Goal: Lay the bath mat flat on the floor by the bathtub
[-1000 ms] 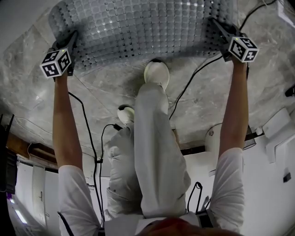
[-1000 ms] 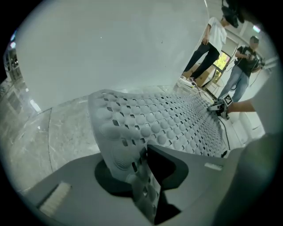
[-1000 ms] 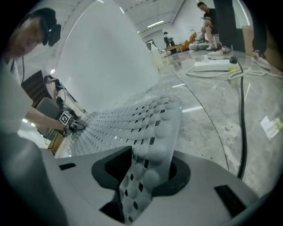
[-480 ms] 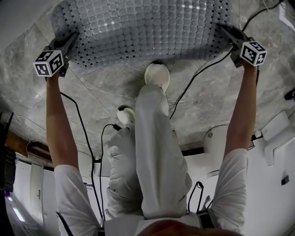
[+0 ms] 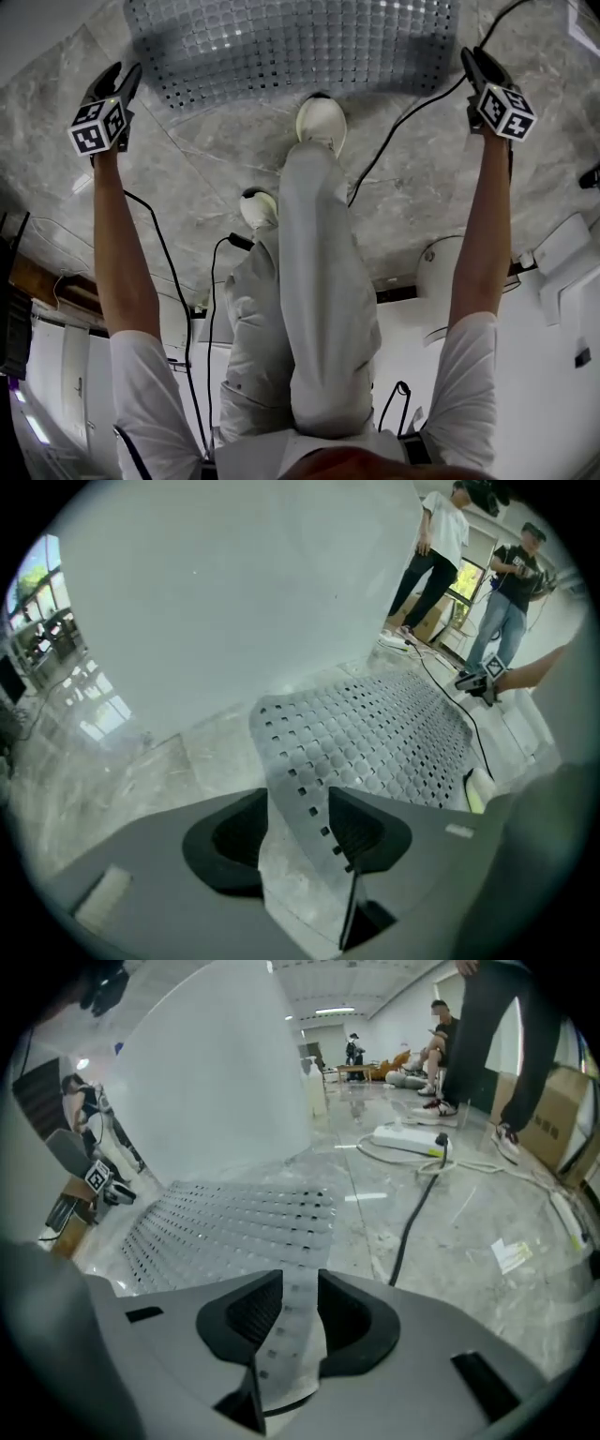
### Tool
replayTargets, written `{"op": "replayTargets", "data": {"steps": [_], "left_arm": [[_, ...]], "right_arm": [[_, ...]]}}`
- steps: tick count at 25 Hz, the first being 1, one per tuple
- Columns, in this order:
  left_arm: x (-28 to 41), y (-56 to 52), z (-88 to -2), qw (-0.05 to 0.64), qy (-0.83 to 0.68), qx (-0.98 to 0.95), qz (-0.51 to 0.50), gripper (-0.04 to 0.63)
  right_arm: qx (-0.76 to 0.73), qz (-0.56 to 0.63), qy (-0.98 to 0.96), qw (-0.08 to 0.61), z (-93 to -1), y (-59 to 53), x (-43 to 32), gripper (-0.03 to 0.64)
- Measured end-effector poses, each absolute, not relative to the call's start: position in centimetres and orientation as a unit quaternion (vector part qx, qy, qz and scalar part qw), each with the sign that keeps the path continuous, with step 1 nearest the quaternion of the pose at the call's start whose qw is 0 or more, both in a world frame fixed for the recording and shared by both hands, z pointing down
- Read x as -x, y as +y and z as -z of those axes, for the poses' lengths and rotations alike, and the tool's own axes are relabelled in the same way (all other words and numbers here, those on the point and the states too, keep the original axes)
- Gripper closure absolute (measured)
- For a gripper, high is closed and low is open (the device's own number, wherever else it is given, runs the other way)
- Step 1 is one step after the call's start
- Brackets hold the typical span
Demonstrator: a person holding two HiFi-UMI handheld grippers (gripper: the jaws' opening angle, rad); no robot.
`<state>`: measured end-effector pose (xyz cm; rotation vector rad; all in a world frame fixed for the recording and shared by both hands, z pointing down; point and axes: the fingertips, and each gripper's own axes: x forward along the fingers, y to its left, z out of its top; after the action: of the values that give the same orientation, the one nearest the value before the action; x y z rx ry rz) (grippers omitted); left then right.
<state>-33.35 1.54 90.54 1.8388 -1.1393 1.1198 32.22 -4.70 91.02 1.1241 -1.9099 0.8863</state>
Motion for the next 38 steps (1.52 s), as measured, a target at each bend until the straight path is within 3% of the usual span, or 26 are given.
{"op": "replayTargets", "data": {"steps": [9, 11, 18, 30, 38], "left_arm": [[29.5, 6.6, -73.5, 0.330, -0.497, -0.708, -0.378, 0.213], [27.6, 6.6, -68.9, 0.331, -0.504, -0.714, -0.356, 0.217], [21.4, 9.0, -51.2, 0.313, -0.489, -0.752, -0.313, 0.335], [17.8, 7.8, -25.3, 0.241, -0.511, -0.794, -0.227, 0.354], [16.1, 9.0, -12.9, 0.211, -0.528, -0.803, -0.178, 0.387]], "right_arm": [[-0.442, -0.317, -0.745, 0.388, -75.8, 4.5, -22.2, 0.397], [-0.447, -0.316, -0.748, 0.376, -71.5, 4.8, -20.2, 0.394], [-0.452, -0.306, -0.766, 0.340, -53.2, 6.5, -14.8, 0.433], [-0.491, -0.253, -0.790, 0.266, -27.0, 5.3, -11.2, 0.413], [-0.470, -0.220, -0.830, 0.202, -13.5, 7.0, -7.5, 0.466]]}}
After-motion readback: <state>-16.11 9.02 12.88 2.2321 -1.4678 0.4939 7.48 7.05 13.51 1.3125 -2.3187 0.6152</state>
